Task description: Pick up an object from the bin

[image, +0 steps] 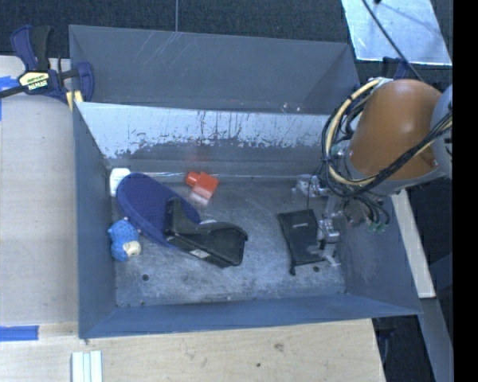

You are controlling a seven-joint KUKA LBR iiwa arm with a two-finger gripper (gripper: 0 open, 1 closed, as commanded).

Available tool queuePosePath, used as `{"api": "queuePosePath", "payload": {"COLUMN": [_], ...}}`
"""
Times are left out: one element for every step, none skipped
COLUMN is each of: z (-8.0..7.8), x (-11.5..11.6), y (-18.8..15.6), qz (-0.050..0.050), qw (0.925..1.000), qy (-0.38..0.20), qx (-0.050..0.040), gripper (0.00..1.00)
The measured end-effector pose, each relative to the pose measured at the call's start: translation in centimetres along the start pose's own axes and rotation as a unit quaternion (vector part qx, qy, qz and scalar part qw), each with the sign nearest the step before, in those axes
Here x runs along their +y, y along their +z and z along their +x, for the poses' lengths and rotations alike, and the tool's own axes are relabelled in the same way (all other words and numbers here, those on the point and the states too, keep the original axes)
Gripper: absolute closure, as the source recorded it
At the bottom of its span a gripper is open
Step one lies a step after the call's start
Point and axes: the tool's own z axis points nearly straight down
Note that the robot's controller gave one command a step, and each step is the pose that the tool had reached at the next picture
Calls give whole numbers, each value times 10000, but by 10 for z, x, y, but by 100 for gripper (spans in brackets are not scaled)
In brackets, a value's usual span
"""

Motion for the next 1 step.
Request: {"api": "queuePosePath", "payload": {"z": [-5], "x": [-13], "y": [80], "qz": [-5], "qw": [9999], "qy": [104], "qx": [28], "gripper": [0]}}
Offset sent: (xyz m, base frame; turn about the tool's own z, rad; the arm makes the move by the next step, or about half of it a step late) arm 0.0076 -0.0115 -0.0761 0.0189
